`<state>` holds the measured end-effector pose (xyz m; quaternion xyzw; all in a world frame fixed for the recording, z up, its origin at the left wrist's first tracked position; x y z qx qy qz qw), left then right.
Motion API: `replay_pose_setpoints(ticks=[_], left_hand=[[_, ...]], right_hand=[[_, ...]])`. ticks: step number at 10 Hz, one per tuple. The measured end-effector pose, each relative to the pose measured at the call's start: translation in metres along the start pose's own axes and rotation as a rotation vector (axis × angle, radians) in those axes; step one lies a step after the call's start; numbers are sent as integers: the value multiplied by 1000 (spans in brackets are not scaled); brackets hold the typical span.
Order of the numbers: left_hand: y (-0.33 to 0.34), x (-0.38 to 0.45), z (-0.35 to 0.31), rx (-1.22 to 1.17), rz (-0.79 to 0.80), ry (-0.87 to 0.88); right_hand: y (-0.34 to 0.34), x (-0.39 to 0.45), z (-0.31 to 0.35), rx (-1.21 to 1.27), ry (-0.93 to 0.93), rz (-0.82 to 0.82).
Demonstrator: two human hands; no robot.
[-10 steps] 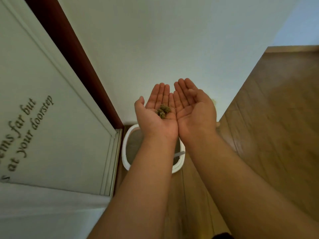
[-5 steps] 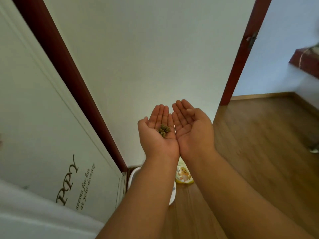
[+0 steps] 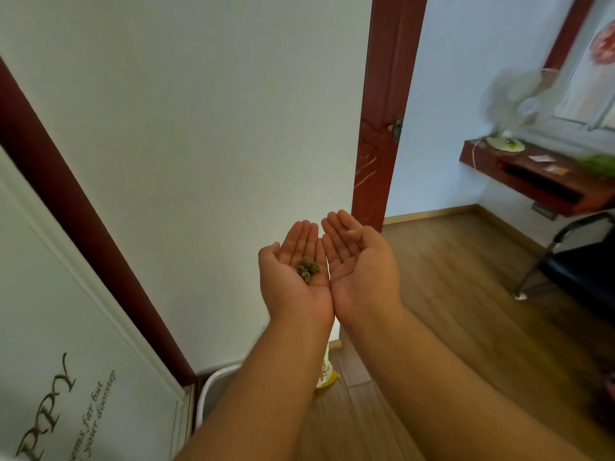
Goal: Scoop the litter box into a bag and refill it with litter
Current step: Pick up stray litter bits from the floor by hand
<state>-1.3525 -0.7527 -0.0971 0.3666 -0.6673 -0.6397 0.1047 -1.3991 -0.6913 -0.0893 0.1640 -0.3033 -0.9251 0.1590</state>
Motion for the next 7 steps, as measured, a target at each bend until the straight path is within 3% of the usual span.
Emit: replay_pose_setpoints(ticks=[3,7], left_hand=[[15,13,32,61,35,-205],[26,18,66,289,119,-655]], right_hand=[[-24,6,21,81,-135,-171],[0,-38,39,317,-404,-506]])
Point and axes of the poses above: each hand's wrist, its own x-axis towards the middle knuckle, its own y-axis out of the palm, z = x × y, the point moved 4 cm from there along x, towards the middle knuckle, and after that the axes turned 15 degrees about -x, right-handed, at the moved point
